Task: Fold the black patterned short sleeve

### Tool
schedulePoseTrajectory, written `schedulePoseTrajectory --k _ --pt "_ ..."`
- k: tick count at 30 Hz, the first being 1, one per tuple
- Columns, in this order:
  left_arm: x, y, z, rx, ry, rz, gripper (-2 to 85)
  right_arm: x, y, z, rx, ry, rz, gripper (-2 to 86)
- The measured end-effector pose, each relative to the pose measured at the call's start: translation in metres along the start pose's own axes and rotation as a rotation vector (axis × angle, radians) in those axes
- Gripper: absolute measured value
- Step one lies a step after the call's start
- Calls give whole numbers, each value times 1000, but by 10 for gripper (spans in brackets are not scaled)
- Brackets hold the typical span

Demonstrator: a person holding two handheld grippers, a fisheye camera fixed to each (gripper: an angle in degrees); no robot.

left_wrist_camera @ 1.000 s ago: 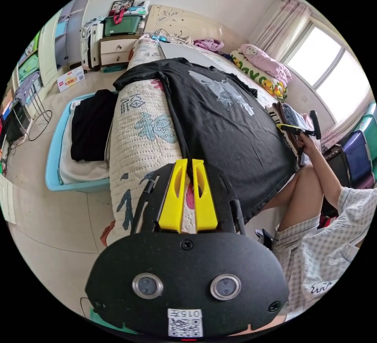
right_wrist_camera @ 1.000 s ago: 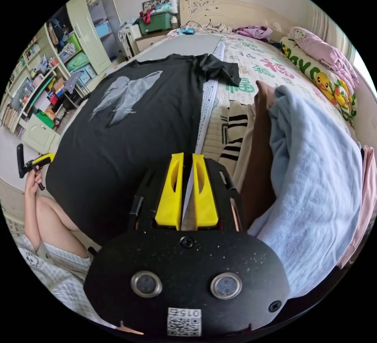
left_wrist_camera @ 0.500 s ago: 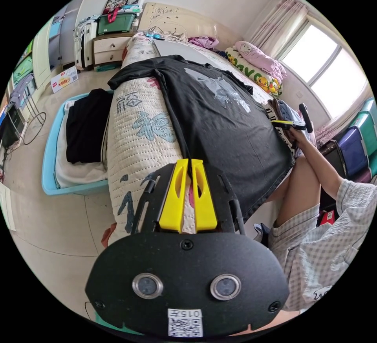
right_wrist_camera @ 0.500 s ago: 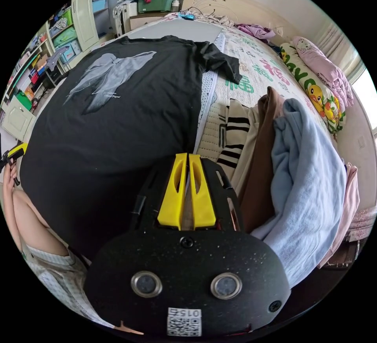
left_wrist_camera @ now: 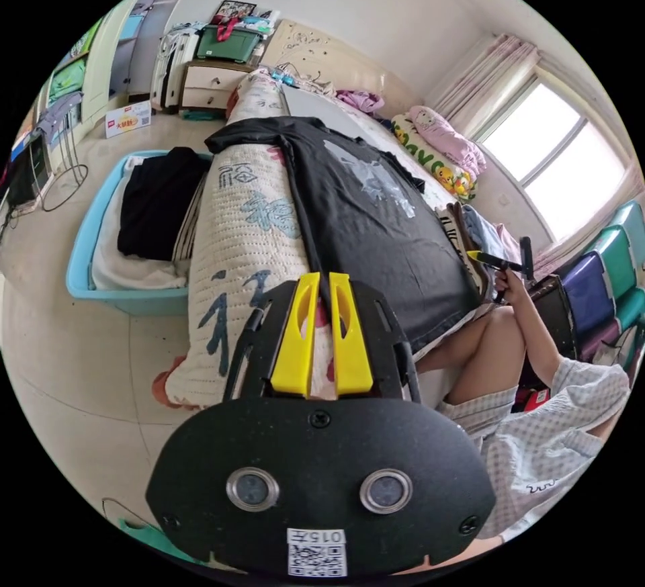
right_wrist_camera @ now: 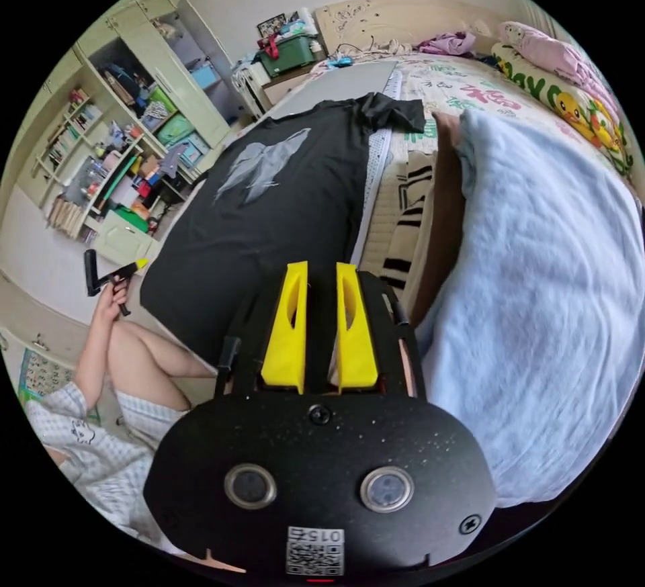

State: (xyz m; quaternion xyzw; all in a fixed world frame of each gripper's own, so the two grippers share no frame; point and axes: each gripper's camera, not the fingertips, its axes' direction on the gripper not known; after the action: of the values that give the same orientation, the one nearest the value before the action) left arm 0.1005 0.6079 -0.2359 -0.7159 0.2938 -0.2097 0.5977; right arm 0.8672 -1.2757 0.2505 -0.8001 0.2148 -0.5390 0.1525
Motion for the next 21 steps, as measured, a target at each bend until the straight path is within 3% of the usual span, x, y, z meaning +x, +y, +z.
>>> schedulePoseTrajectory --k 8,13,21 --pt "27 -4 12 -273 1 -6 70 3 57 -37 -181 -161 -84 64" --pt "38 0 26 -209 57 -1 82 -19 68 -54 -199 -107 -125 65" --pt "70 -9 56 -360 3 64 77 -65 93 -77 -190 10 -225 44"
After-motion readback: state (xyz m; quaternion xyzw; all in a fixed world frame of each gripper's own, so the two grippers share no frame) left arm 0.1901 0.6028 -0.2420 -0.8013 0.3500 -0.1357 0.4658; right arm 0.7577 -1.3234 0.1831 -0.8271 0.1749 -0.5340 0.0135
